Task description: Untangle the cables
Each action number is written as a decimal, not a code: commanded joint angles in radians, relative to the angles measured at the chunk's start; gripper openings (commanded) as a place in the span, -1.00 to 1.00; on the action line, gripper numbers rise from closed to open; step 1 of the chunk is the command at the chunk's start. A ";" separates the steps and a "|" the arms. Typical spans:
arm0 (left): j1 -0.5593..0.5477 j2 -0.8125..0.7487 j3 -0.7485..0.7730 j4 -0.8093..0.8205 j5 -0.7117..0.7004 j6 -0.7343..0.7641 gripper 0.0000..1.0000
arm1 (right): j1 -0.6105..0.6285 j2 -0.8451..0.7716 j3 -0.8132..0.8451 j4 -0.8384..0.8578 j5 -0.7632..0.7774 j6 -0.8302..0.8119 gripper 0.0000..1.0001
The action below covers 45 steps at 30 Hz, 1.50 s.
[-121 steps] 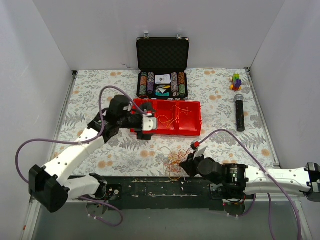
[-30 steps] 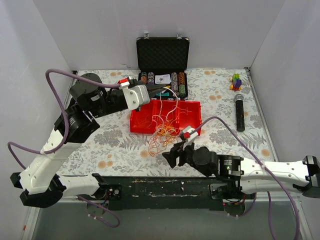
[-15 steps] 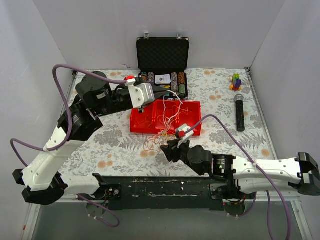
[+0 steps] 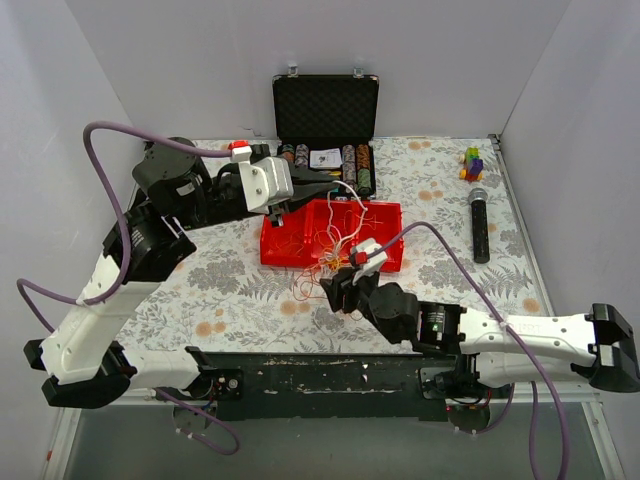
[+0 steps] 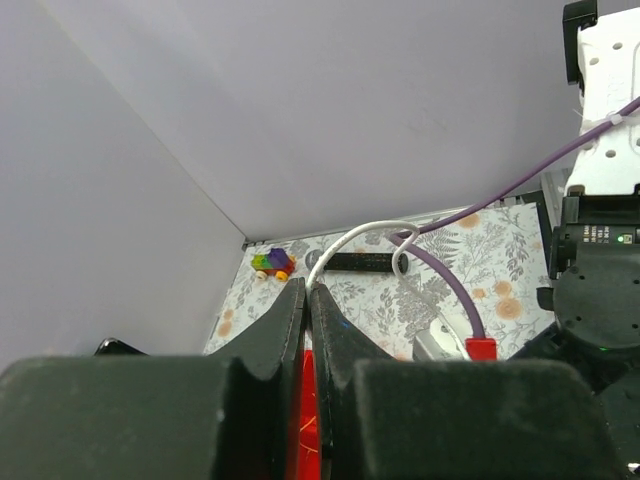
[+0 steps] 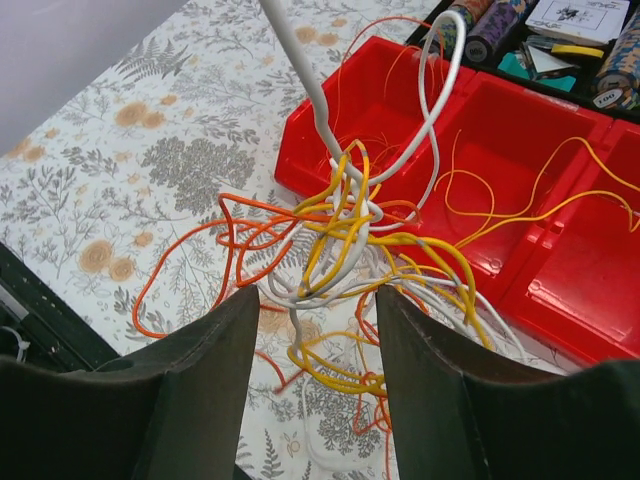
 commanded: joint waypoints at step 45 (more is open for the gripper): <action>-0.004 -0.073 0.028 0.503 -0.187 0.163 -1.00 | 0.068 -0.246 0.016 -0.179 -0.078 0.065 0.47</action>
